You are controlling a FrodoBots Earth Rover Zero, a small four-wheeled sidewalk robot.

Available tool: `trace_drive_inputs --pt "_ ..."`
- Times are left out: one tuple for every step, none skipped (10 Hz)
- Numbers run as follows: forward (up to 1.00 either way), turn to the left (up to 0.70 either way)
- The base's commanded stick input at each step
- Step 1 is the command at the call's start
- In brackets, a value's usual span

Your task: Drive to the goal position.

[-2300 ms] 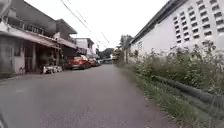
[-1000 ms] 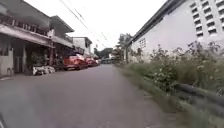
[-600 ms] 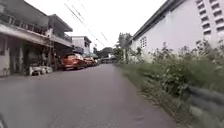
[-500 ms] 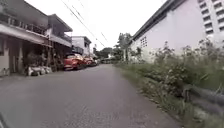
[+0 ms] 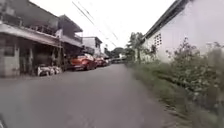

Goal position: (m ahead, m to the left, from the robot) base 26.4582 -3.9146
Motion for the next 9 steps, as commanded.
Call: trace_drive_inputs --pt "0.7 0.0" --pt "0.7 0.0" --pt "0.7 0.0" --pt "0.7 0.0" --pt "0.7 0.0" --pt "0.7 0.0" --pt "0.7 0.0" --pt "0.7 0.0" --pt "0.7 0.0"
